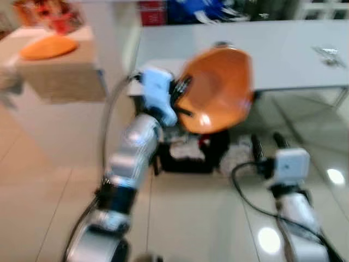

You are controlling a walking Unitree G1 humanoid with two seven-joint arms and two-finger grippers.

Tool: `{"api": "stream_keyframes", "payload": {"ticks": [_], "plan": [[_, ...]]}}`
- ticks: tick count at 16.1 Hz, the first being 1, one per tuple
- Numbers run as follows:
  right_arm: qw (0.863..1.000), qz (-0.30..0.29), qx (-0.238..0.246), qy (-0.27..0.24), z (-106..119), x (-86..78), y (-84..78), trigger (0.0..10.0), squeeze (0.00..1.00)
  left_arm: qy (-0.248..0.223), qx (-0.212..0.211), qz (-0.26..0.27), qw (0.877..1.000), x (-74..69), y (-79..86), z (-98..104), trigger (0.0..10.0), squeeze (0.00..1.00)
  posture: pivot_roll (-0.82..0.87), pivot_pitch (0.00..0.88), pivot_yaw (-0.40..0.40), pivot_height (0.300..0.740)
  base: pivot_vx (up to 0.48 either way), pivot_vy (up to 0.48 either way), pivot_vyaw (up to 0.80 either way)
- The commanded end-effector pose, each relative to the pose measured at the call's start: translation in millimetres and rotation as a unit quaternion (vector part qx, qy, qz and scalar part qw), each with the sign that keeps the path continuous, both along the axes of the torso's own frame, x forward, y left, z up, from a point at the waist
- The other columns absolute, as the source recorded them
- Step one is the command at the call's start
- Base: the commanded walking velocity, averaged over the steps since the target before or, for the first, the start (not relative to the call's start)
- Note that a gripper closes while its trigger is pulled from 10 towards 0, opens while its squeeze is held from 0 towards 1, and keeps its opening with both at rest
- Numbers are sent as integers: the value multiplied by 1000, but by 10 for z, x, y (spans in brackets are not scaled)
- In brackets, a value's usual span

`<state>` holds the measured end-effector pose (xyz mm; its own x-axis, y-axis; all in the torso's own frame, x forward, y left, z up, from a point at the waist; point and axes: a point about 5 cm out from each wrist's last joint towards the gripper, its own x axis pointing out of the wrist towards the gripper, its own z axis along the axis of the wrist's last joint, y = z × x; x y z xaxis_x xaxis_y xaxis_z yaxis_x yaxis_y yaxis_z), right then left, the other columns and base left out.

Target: Setting the table

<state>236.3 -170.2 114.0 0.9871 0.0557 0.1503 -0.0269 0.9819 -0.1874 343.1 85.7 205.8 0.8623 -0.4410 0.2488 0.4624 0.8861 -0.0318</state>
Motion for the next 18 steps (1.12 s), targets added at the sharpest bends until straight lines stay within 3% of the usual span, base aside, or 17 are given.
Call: {"api": "stream_keyframes", "payload": {"ticks": [1, 12, 15, 18], "plan": [[1000, -11, -8, -1, 10, -10, -76, 10000, 0, -16, -10, -11, 1000, 2, -88, 96, 0, 0, -54, 0, 55, 722, 480, 0, 0], [1000, -11, -11, -1, -11, -25, -71, 10000, 0, -15, 11, -16, 1000, 59, -70, 59, 0, 0, -64, 0, 66, 722, 480, 0, 0], [1000, -13, -12, -1, -12, -32, -79, 10000, 0, -7, 14, -14, 1000, 71, -85, 11, 0, 0, -69, 0, 66, 722, 0, 0, 0], [1000, -14, -13, 0, -7, -43, -92, 10000, 0, -10, 13, -14, 1000, 83, -113, 23, 0, 0, -83, 0, 59, 722, 262, -400, 0]]}}
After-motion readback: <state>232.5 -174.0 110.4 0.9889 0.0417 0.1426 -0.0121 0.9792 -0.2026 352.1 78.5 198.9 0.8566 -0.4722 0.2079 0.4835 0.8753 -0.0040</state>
